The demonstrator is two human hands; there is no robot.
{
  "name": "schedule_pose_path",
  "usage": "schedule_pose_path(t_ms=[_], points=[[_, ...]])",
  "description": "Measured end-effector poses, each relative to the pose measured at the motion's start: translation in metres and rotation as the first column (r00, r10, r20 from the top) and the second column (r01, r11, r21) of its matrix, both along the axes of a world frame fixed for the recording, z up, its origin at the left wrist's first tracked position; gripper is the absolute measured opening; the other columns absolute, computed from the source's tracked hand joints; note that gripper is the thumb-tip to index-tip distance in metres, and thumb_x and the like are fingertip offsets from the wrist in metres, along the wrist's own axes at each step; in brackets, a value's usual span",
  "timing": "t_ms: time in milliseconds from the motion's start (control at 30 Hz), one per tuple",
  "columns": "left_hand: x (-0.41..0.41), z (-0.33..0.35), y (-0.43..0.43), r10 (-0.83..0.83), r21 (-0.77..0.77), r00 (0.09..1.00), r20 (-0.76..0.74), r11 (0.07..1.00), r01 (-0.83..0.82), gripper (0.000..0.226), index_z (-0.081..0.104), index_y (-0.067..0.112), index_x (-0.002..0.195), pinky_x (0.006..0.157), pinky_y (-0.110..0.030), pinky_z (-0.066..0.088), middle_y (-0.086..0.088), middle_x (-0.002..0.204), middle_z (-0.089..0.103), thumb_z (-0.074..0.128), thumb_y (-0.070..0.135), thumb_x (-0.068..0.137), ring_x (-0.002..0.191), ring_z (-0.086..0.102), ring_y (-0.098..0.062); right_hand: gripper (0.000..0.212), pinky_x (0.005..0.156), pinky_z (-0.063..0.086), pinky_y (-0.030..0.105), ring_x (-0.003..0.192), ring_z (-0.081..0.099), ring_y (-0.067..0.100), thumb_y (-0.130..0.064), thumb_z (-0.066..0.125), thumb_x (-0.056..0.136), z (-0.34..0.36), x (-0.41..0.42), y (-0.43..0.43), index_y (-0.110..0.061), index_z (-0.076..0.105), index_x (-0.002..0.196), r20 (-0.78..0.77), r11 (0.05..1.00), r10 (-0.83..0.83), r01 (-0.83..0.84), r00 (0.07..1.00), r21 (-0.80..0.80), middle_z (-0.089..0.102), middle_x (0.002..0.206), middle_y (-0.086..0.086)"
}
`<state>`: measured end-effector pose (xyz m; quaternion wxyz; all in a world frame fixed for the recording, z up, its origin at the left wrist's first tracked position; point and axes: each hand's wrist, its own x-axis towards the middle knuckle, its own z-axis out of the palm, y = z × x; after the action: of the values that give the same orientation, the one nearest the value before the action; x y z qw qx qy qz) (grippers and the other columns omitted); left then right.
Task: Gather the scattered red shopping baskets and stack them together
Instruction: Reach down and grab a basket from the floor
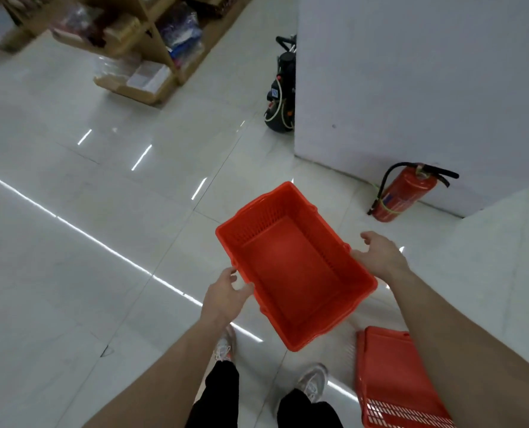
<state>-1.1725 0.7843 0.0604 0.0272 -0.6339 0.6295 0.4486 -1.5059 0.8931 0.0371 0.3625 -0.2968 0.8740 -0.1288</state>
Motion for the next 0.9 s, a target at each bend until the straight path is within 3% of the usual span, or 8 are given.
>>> schedule_pose_path(t_ms=[100, 200, 400, 667, 733, 900], points=[[-0.023, 0.017, -0.003, -0.237, -0.048, 0.967, 0.093, 0.969, 0.242, 0.077, 0.04, 0.019, 0.148, 0.1, -0.038, 0.046, -0.003, 0.142, 0.055, 0.065, 0.054, 0.084, 0.124, 0.056, -0.024, 0.072, 0.093, 0.048, 0.039, 0.122, 0.056, 0.028, -0.048, 0.066, 0.083, 0.029, 0.001, 0.031, -0.018, 0.046, 0.145, -0.027, 0.998, -0.045, 0.046, 0.999, 0.043, 0.054, 0.141, 0.008], [-0.052, 0.035, 0.001, -0.446, -0.063, 0.877, 0.178, 0.884, 0.463, 0.085, 0.036, 0.02, 0.149, 0.1, -0.045, 0.048, -0.003, 0.143, 0.053, 0.061, 0.064, 0.08, 0.124, 0.055, -0.025, 0.074, 0.094, 0.048, 0.04, 0.123, 0.053, 0.03, -0.049, 0.066, 0.081, 0.058, 0.007, 0.072, -0.019, 0.045, 0.146, -0.09, 0.989, -0.106, 0.115, 0.99, 0.098, 0.053, 0.141, 0.008], [-0.118, 0.056, 0.031, -0.791, -0.123, 0.537, 0.292, 0.526, 0.842, 0.092, 0.035, 0.024, 0.147, 0.102, -0.045, 0.045, -0.002, 0.146, 0.048, 0.054, 0.072, 0.072, 0.13, 0.048, -0.029, 0.071, 0.096, 0.047, 0.047, 0.122, 0.05, 0.033, -0.054, 0.065, 0.076, 0.091, 0.04, 0.193, -0.02, 0.049, 0.137, -0.274, 0.907, -0.282, 0.349, 0.919, 0.236, 0.053, 0.134, 0.009], [-0.197, 0.062, 0.134, -0.919, -0.184, 0.112, 0.379, 0.044, 0.982, 0.093, 0.034, 0.018, 0.15, 0.105, -0.044, 0.039, -0.008, 0.149, 0.046, 0.058, 0.068, 0.076, 0.134, 0.043, -0.031, 0.069, 0.099, 0.043, 0.047, 0.124, 0.049, 0.03, -0.061, 0.062, 0.076, 0.093, 0.116, 0.37, -0.022, 0.049, 0.131, -0.299, 0.669, -0.575, 0.648, 0.761, 0.365, 0.054, 0.134, 0.006], [-0.211, 0.058, 0.166, -0.926, -0.187, 0.05, 0.373, -0.023, 0.982, 0.092, 0.032, 0.017, 0.151, 0.106, -0.043, 0.037, -0.009, 0.15, 0.044, 0.058, 0.065, 0.077, 0.135, 0.042, -0.03, 0.07, 0.098, 0.042, 0.047, 0.124, 0.049, 0.03, -0.06, 0.061, 0.077, 0.084, 0.132, 0.405, -0.022, 0.048, 0.134, -0.288, 0.627, -0.621, 0.682, 0.729, 0.377, 0.053, 0.135, 0.006], [-0.24, 0.025, 0.246, -0.938, -0.16, -0.026, 0.347, -0.086, 0.983, 0.098, 0.028, 0.017, 0.152, 0.107, -0.044, 0.036, -0.01, 0.153, 0.04, 0.053, 0.072, 0.076, 0.136, 0.04, -0.031, 0.08, 0.102, 0.039, 0.048, 0.131, 0.045, 0.029, -0.064, 0.061, 0.079, 0.046, 0.144, 0.48, -0.022, 0.041, 0.144, -0.223, 0.556, -0.711, 0.727, 0.667, 0.403, 0.048, 0.143, 0.006]])
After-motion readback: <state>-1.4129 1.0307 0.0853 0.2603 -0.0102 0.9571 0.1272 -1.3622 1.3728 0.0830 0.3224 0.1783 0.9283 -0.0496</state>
